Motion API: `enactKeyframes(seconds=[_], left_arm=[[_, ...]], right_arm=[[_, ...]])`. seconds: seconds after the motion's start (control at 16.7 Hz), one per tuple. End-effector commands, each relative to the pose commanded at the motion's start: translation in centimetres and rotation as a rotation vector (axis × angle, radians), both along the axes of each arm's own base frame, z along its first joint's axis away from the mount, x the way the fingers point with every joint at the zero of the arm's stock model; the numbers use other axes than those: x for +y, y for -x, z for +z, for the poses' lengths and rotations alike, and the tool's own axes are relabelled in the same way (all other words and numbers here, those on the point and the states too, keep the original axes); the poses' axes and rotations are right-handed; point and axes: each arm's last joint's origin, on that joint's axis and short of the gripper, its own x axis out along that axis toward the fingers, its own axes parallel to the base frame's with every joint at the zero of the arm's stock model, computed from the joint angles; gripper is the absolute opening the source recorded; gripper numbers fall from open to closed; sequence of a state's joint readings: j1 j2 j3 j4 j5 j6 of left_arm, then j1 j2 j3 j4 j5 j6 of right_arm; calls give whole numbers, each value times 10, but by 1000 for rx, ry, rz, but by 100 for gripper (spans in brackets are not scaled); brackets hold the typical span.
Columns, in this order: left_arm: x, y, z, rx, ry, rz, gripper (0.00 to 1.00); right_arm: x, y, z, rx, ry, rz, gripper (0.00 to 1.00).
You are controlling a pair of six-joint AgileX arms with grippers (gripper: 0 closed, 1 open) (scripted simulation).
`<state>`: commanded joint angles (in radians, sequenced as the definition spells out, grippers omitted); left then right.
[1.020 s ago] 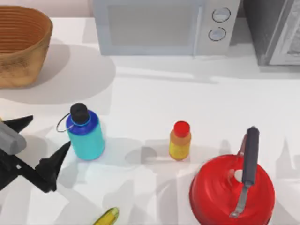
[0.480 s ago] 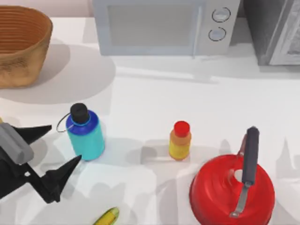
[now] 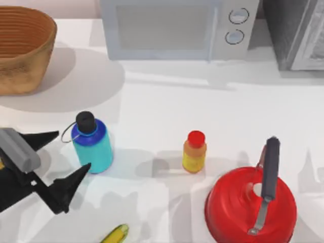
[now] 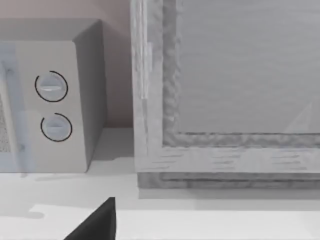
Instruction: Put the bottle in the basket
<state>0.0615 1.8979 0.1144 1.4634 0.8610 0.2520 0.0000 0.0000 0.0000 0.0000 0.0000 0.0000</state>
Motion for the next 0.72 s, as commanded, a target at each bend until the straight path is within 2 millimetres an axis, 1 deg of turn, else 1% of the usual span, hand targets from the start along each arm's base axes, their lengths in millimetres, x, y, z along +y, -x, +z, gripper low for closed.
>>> enactKeyframes(seconds=[0.24,0.42,0.66,0.72], left_arm=[[-24,-26,-7,-1,0,0,100],[-41,-38,-12,-1,0,0,100],[-43,-40,-13,-1,0,1,100],[-43,-40,-13,-1,0,1,92]], right_arm=[[0,0,0,0,0,0,100],[0,0,0,0,0,0,100],[0,0,0,0,0,0,100],[0,0,0,0,0,0,100]])
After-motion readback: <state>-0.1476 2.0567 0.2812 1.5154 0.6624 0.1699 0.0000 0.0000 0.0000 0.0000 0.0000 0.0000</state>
